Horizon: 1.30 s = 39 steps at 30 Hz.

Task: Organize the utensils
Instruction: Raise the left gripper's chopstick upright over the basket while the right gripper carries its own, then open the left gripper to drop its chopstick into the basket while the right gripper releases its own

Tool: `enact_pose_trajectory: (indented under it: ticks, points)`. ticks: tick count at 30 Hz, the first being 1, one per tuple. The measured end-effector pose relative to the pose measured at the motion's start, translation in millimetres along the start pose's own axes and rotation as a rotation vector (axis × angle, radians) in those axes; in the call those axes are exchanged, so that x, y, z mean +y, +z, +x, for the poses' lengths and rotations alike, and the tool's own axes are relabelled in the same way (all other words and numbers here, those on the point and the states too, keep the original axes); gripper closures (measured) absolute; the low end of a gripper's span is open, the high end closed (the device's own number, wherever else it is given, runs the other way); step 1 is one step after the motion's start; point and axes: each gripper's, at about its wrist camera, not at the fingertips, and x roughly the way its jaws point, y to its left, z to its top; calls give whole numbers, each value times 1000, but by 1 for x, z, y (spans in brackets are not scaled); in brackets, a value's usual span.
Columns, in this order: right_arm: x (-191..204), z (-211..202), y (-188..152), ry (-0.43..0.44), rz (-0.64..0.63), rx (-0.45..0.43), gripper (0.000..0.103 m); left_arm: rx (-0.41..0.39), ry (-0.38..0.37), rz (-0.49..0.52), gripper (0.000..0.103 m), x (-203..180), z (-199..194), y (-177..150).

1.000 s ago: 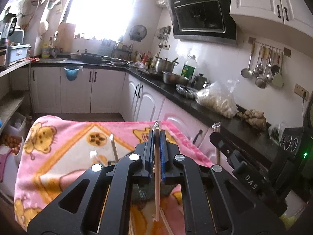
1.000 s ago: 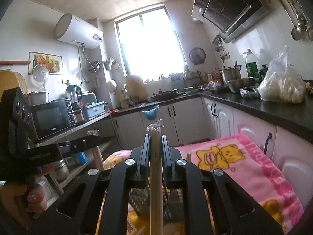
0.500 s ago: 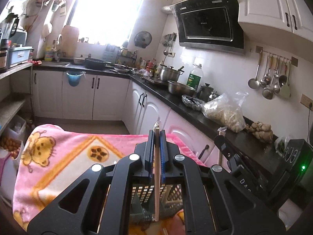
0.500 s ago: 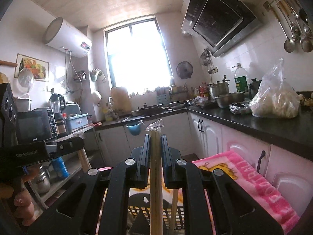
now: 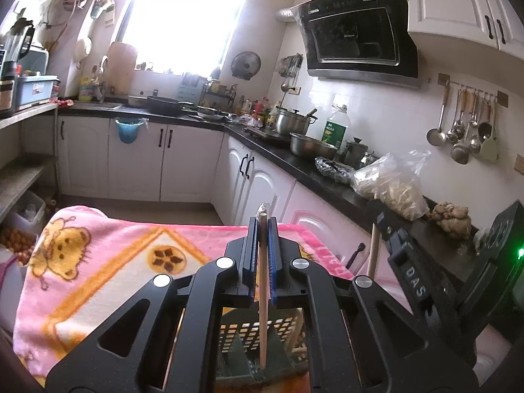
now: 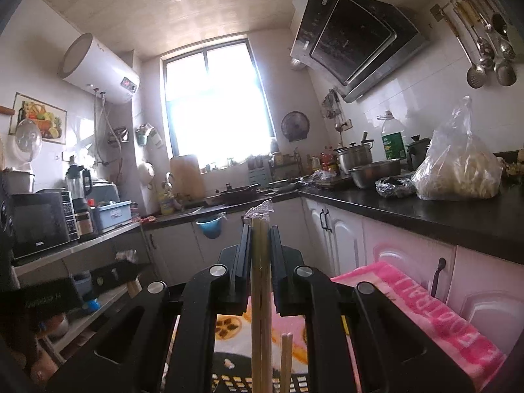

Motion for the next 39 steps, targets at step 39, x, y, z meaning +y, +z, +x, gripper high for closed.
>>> enact_pose_trajectory:
  ticks: [39]
  points:
    - [-1,17,-54,-72,-21,-36,84,60,-8,-2,102,12,32,-31]
